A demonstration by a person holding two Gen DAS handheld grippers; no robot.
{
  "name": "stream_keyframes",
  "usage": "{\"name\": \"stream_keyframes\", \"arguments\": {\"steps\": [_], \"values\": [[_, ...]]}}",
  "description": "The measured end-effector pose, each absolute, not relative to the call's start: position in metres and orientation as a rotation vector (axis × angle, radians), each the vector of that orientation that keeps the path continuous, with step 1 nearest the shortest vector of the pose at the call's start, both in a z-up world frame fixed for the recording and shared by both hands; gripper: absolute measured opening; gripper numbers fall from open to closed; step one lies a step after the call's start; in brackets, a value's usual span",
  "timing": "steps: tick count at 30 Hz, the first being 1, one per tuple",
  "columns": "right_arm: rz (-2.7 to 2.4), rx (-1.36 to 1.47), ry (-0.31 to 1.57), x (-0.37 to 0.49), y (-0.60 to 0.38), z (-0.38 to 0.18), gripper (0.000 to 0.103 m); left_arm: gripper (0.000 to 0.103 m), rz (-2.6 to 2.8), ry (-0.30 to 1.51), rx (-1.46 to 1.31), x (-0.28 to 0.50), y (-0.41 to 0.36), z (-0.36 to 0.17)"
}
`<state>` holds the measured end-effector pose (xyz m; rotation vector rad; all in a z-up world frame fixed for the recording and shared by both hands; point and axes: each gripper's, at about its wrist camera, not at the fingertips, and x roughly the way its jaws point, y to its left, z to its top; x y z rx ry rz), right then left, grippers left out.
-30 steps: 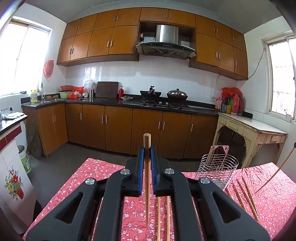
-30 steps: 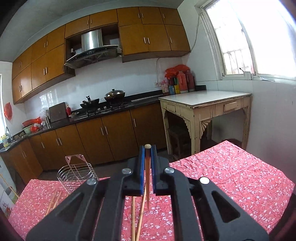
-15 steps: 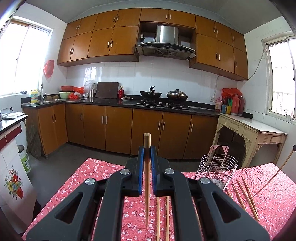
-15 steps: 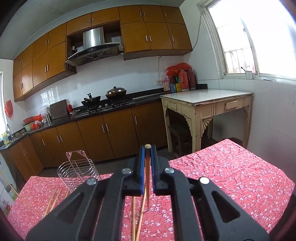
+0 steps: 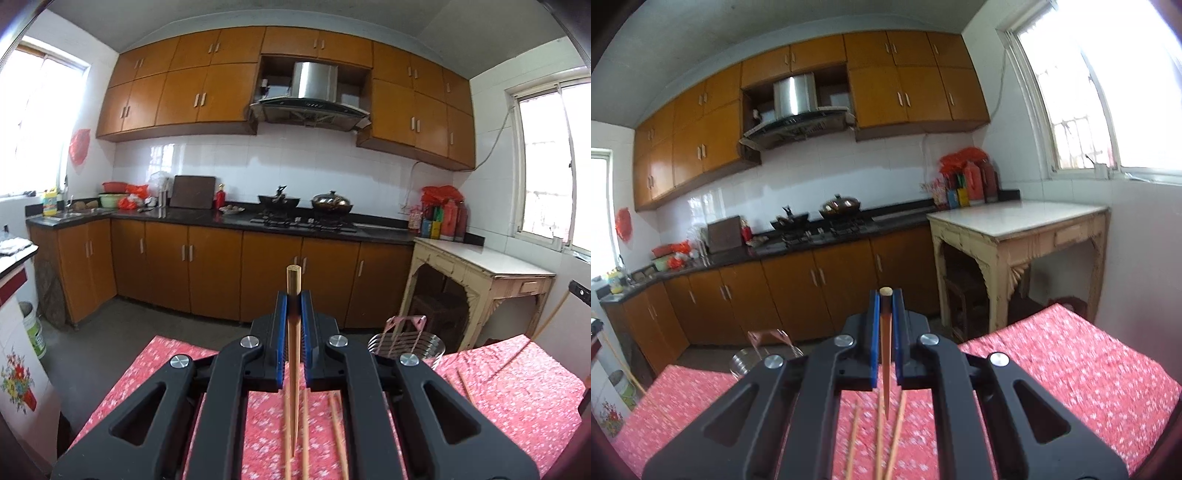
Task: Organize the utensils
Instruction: 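Lower the right tool's chopstick into the wire holder while the left tool lowers its own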
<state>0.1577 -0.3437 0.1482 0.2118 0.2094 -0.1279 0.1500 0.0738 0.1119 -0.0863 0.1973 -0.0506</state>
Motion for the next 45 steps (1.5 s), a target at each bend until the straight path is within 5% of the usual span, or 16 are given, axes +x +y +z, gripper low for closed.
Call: {"name": "stream_keyframes", "arguments": {"steps": [13, 40, 43, 45], "values": [[0.061, 0.174, 0.059, 0.189, -0.282, 0.232, 0.007, 0.007, -0.176, 0.117, -0.131, 0.204, 0.010, 0.181], [0.189, 0.201, 0.448, 0.355, -0.239, 0.148, 0.008, 0.007, -0.150, 0.341, -0.106, 0.322, -0.041, 0.113], [0.158, 0.191, 0.466, 0.365, -0.238, 0.143, 0.011, 0.007, -0.143, 0.361, -0.102, 0.326, -0.040, 0.112], [0.135, 0.187, 0.457, 0.365, -0.240, 0.143, 0.029, 0.008, -0.137, 0.358, -0.105, 0.325, -0.037, 0.116]]}}
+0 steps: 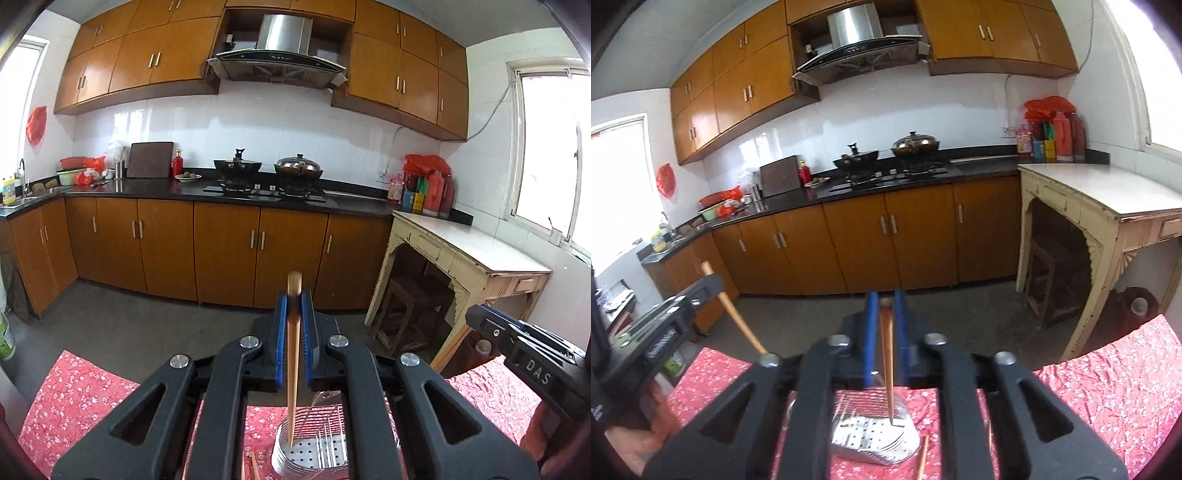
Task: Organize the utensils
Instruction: 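Lower the right tool's chopstick into the wire holder while the left tool lowers its own, then open the right tool over the holder while the left tool opens too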
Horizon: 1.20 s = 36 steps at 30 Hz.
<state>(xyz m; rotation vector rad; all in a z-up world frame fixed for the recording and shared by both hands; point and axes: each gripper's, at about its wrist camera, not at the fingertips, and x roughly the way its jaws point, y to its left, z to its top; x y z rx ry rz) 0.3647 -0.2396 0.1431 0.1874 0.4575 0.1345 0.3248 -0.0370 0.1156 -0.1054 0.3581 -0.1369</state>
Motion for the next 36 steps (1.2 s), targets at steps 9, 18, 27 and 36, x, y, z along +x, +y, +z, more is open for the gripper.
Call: {"name": "stream_keyframes", "arguments": {"steps": [9, 18, 27, 36], "values": [[0.065, 0.179, 0.386, 0.338, -0.258, 0.155, 0.046, 0.025, -0.092, 0.323, -0.100, 0.305, -0.015, 0.131], [0.020, 0.164, 0.369, 0.274, -0.275, 0.158, 0.048, 0.033, -0.049, 0.330, -0.117, 0.257, 0.024, 0.130], [-0.074, 0.194, 0.480, 0.211, -0.313, 0.089, 0.048, 0.040, 0.016, 0.379, -0.120, 0.192, 0.071, 0.079], [-0.088, 0.224, 0.757, 0.188, -0.312, -0.040, 0.021, 0.045, 0.076, 0.454, -0.081, 0.153, 0.085, 0.007]]}}
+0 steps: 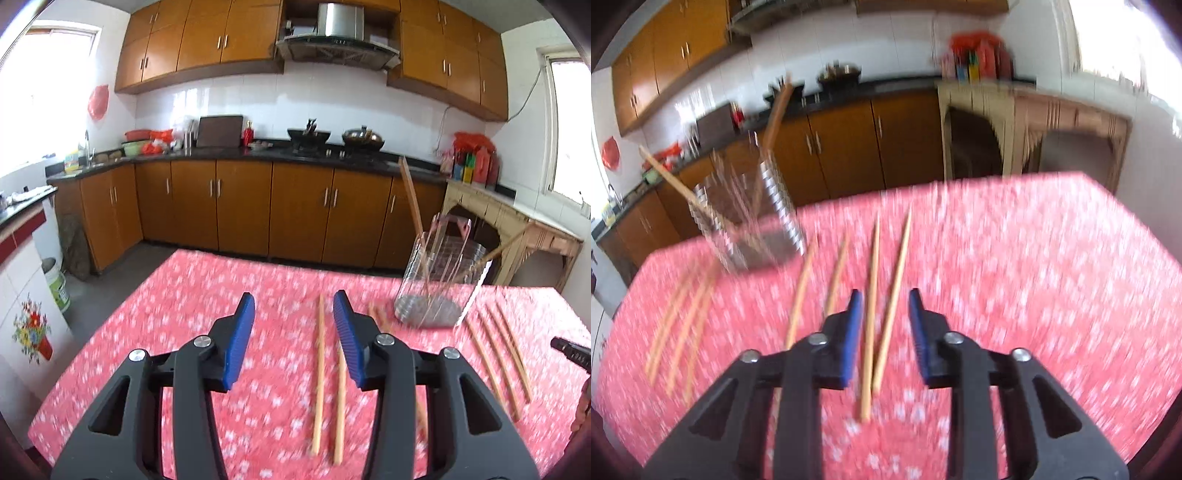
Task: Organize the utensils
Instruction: 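Open the right tool over the holder while the left tool opens too, then close the right tool on another wooden chopstick on the cloth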
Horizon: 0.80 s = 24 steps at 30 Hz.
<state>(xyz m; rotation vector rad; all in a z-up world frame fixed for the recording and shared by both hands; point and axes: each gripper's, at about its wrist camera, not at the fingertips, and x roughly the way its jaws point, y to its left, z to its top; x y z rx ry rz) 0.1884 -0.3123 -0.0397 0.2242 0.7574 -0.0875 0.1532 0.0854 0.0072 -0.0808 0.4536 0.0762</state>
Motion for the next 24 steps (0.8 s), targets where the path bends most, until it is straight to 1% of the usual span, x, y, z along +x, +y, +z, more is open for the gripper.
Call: {"name": "stream_keyframes", "arguments": {"steps": [4, 11, 14, 16, 20, 24], "values": [[-0.076, 0.252, 0.819, 0.183, -0.308, -0.067, 0.019, 0.045, 0.080, 0.480, -0.066, 0.151, 0.084, -0.009], [-0.087, 0.211, 0.864, 0.199, -0.295, -0.083, 0.019, 0.047, 0.055, 0.519, -0.051, 0.147, 0.079, -0.026], [-0.094, 0.207, 0.893, 0.206, -0.294, -0.092, 0.016, 0.047, 0.051, 0.525, -0.045, 0.148, 0.077, -0.028], [-0.105, 0.187, 0.889, 0.207, -0.294, -0.092, 0.015, 0.048, 0.050, 0.530, -0.045, 0.149, 0.077, -0.029], [-0.138, 0.159, 0.907, 0.210, -0.297, -0.097, 0.008, 0.048, 0.041, 0.549, -0.055, 0.152, 0.075, -0.032], [-0.176, 0.165, 0.906, 0.214, -0.309, -0.098, 0.007, 0.048, 0.039, 0.567, -0.063, 0.153, 0.077, -0.037]]}}
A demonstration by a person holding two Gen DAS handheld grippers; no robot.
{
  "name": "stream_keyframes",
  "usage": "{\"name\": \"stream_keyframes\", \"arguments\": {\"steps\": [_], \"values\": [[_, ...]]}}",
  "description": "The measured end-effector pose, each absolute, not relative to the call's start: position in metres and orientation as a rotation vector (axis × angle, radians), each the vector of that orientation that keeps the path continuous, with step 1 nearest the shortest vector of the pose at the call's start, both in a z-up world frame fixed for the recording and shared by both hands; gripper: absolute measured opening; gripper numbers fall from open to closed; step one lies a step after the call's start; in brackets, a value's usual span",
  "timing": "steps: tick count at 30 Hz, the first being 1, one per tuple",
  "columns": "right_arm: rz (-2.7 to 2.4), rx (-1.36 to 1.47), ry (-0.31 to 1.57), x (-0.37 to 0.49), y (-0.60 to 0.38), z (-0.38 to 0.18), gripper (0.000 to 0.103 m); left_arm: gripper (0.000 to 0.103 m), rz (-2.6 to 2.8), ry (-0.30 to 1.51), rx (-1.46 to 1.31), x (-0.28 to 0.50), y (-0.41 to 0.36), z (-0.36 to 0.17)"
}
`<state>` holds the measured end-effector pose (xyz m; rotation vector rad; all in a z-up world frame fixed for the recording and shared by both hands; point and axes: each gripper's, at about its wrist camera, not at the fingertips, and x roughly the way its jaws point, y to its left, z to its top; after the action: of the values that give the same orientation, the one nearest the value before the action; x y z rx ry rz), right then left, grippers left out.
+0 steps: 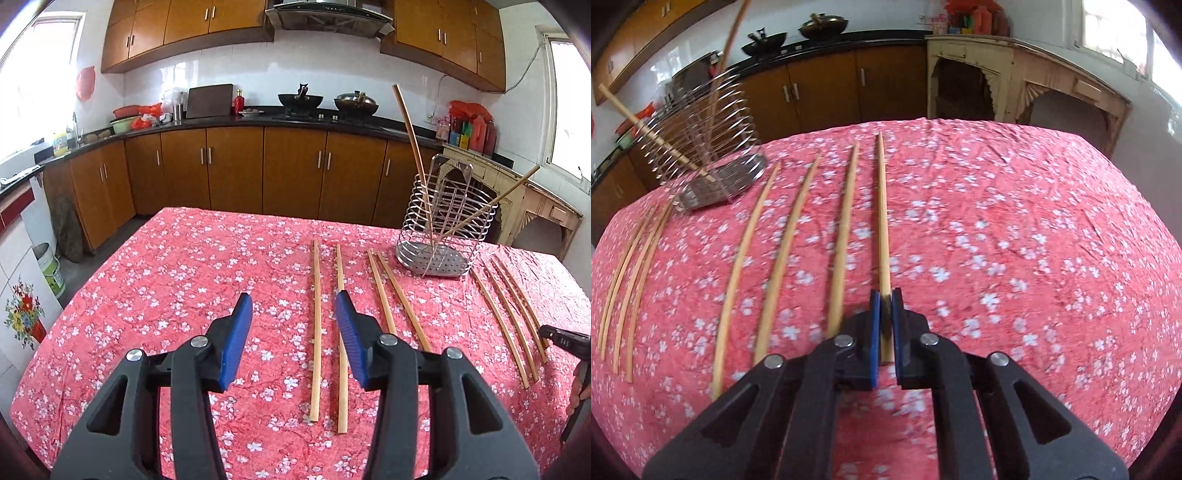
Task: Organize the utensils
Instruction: 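Close the right tool on another wooden chopstick on the cloth, then close the left tool on another wooden chopstick on the cloth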
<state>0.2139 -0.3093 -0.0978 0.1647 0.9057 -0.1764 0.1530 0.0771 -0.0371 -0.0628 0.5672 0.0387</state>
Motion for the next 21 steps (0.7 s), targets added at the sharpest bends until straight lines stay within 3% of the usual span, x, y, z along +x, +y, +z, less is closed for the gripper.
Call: {"name": "stream_keyframes", "arguments": {"steps": [7, 21], "values": [[-0.242, 0.220, 0.897, 0.209, -0.343, -0.100, 0.008, 0.052, 0.024, 0.605, -0.084, 0.149, 0.082, -0.048], [-0.244, 0.234, 0.893, 0.199, -0.349, -0.097, 0.008, 0.049, -0.039, 0.748, -0.015, 0.140, 0.061, -0.083]]}}
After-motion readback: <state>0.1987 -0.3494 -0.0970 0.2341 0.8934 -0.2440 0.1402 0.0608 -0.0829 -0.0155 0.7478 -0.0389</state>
